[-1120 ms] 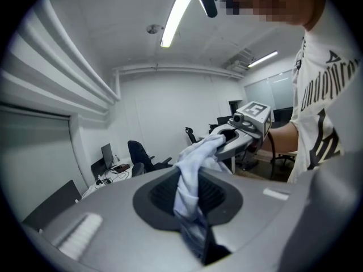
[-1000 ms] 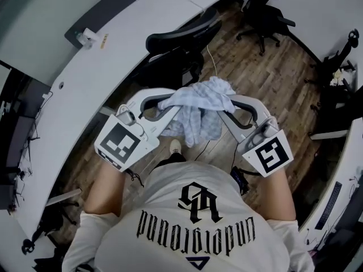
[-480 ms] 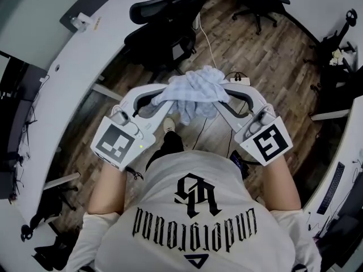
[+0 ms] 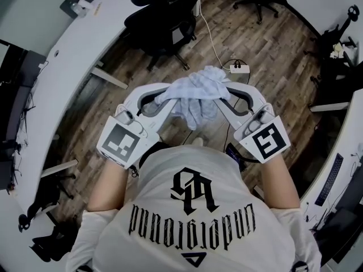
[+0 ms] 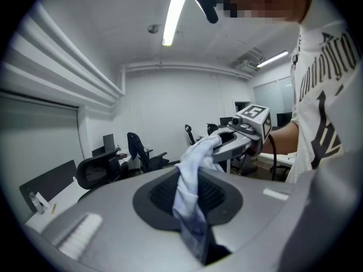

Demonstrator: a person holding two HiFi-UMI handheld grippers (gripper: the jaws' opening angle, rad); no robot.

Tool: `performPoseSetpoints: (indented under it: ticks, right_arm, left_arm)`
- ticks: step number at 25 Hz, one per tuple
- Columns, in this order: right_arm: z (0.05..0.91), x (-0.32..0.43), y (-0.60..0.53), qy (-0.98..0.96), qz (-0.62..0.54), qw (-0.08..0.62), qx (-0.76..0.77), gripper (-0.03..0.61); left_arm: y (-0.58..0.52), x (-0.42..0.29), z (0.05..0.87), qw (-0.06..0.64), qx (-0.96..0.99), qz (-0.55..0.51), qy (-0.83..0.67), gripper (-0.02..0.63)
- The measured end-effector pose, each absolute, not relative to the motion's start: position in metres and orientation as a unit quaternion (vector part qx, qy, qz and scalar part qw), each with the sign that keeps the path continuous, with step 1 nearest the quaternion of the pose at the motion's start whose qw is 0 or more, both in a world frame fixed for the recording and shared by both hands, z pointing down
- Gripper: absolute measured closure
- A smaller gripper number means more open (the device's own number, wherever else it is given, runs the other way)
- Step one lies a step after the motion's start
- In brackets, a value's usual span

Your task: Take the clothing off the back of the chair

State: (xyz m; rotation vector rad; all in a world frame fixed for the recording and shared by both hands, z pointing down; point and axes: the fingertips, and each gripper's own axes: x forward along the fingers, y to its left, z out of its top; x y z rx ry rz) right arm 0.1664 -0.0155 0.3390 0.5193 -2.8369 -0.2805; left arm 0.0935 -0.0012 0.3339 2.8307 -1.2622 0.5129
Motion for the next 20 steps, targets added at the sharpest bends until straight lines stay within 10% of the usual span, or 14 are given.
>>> performPoseSetpoints:
  ticks: [20]
  right_arm:
    - [0.354, 0.074, 0.011, -0.963, -0.075, 0.121, 0.228, 0.512]
  left_arm:
    - [0.027, -0.001, 0.35, 0.009, 0.911, 0.152, -0.384, 0.525]
